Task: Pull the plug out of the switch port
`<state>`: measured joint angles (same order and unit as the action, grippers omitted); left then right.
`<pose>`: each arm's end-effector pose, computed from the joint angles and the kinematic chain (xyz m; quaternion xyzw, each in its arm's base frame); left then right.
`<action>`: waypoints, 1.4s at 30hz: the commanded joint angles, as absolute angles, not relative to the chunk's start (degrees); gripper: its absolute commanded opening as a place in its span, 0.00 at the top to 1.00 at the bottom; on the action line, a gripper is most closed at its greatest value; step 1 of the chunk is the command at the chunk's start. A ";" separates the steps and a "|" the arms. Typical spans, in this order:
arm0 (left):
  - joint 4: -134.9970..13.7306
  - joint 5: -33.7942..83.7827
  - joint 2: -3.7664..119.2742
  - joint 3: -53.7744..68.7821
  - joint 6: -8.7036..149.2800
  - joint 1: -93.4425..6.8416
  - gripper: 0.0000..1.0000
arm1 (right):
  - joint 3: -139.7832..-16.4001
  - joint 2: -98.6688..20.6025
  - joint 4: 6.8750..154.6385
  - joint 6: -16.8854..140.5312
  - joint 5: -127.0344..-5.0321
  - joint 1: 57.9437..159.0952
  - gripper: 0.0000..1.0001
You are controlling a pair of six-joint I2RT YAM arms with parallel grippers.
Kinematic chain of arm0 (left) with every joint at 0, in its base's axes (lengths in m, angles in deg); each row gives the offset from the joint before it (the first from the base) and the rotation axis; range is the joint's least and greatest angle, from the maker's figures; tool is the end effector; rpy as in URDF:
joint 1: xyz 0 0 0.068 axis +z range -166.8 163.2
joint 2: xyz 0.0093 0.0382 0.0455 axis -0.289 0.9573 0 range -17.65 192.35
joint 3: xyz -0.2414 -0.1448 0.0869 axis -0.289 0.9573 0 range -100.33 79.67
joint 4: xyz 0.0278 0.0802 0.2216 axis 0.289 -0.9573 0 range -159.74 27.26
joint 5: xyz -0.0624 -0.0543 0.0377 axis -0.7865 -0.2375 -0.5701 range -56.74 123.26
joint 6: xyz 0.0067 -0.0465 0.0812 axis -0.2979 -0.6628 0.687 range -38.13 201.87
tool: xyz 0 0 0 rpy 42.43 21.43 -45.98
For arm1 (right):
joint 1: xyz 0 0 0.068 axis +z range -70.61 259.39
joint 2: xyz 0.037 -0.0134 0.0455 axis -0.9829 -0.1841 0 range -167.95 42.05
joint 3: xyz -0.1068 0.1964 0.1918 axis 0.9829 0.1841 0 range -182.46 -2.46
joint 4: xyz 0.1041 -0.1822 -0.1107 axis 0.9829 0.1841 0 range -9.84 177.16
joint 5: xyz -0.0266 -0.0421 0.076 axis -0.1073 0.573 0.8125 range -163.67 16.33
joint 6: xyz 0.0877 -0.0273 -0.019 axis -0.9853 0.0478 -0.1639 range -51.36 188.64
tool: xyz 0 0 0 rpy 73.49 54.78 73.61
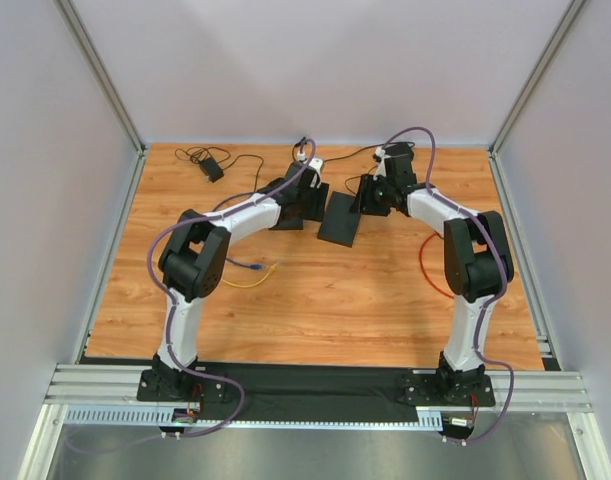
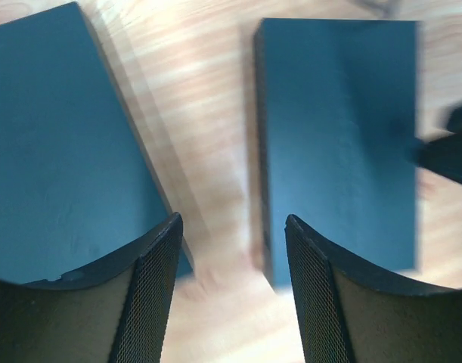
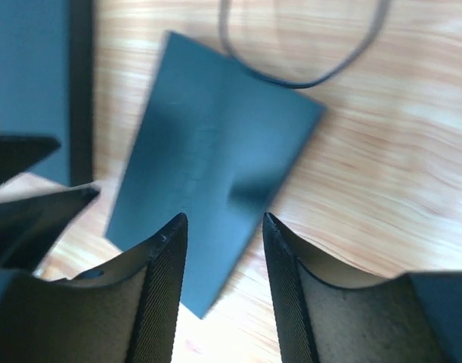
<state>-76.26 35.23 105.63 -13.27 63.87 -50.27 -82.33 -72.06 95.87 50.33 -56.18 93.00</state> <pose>0.4276 -0.2795 0.1842 0.1172 0.9124 -0.1558 0.3598 0.4326 0.1308 0.1830 -0.0139 0.9299 0.2304 0.2862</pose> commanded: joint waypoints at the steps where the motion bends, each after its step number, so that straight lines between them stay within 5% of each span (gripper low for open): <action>1: -65.48 40.54 96.53 -6.65 59.90 -52.13 0.35 | -83.76 -69.05 91.15 53.08 -52.58 94.07 0.52; 18: -50.96 41.43 88.08 14.19 49.01 -57.76 0.30 | -103.52 -81.96 96.59 58.09 -54.33 94.07 0.31; 31: -45.60 38.09 93.17 14.64 43.90 -59.51 0.25 | -101.25 -84.78 100.20 59.67 -55.48 92.31 0.30; 42: -54.12 37.30 100.38 5.06 46.00 -59.34 0.25 | -97.64 -84.95 99.76 57.39 -50.82 91.52 0.39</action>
<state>-53.11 37.77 99.29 8.28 45.12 -59.41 -98.57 -84.95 99.10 58.24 -53.69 91.01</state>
